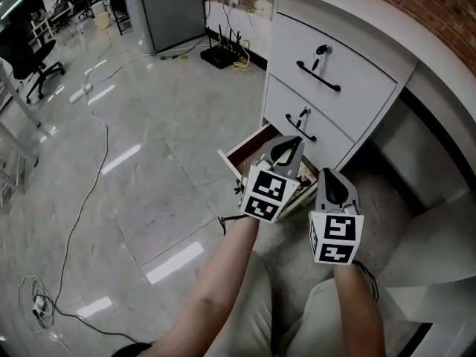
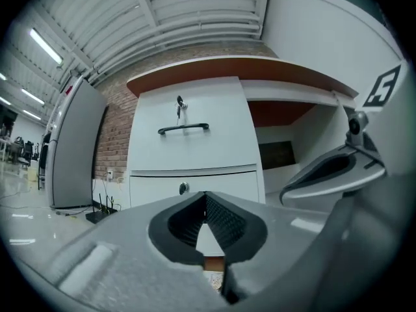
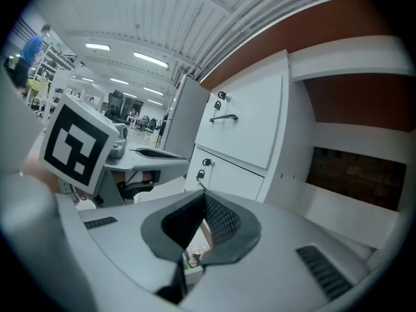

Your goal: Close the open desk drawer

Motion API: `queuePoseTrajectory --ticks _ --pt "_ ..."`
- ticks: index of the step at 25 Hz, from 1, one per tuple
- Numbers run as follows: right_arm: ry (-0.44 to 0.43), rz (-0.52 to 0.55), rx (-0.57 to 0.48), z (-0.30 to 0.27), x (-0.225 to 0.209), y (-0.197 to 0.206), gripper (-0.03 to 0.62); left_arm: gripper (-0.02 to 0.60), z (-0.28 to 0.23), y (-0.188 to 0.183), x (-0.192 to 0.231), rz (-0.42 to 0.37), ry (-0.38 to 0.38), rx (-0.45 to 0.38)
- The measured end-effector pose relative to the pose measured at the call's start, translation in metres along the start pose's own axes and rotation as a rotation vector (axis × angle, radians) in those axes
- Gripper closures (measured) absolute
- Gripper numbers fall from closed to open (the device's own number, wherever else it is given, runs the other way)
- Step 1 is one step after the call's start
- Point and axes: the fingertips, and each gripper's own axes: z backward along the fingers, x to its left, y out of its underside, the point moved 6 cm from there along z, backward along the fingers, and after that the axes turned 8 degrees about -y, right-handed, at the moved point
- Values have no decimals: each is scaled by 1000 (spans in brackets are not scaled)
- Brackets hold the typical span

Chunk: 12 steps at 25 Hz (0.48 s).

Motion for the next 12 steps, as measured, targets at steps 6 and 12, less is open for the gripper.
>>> queuePoseTrajectory --ticks 6,12 --pt "-77 -20 -50 15 0 10 583 575 32 2 -11 18 -15 -32" --pt "-143 -40 -108 37 3 15 583 575 66 8 -22 26 -23 -35"
